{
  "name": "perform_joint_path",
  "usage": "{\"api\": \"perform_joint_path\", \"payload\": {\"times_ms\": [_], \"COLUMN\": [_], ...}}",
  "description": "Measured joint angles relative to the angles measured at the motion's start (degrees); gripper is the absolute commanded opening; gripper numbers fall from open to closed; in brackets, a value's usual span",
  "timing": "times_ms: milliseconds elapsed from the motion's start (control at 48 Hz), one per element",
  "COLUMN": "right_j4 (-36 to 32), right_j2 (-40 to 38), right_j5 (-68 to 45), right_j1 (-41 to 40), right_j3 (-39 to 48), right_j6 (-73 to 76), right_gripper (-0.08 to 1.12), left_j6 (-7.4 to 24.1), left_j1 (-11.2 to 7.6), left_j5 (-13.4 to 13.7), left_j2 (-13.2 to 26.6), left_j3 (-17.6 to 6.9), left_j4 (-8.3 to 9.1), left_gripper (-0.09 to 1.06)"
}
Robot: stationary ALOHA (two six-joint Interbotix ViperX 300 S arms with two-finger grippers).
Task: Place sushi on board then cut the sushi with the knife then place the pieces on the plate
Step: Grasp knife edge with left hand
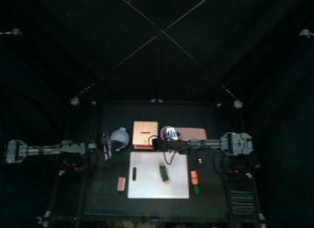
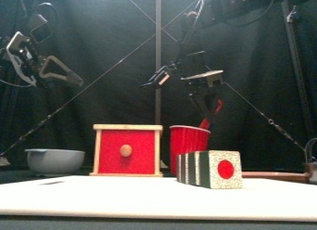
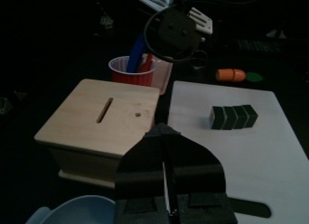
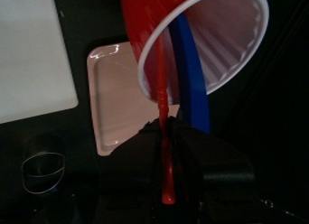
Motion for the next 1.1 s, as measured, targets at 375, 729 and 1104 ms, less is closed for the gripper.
{"api": "perform_joint_path", "payload": {"times_ms": [375,729,1104], "right_j4": [0.3,2.7,4.7], "right_j2": [0.4,1.5,2.2], "right_j5": [0.4,2.6,6.0], "right_j1": [-0.6,-1.5,-2.1], "right_j3": [-1.1,-5.1,-9.9], "right_j6": [0.0,-3.1,-3.8], "right_gripper": [0.52,0.5,0.5], "left_j6": [0.0,0.0,0.0], "left_j1": [0.0,0.18,0.53], "left_j5": [0.0,0.0,0.0], "left_j2": [0.0,0.0,-0.1], "left_j3": [0.3,0.5,0.6], "left_j4": [-0.09,0.0,-0.09], "left_gripper": [-0.01,-0.01,-0.01]}}
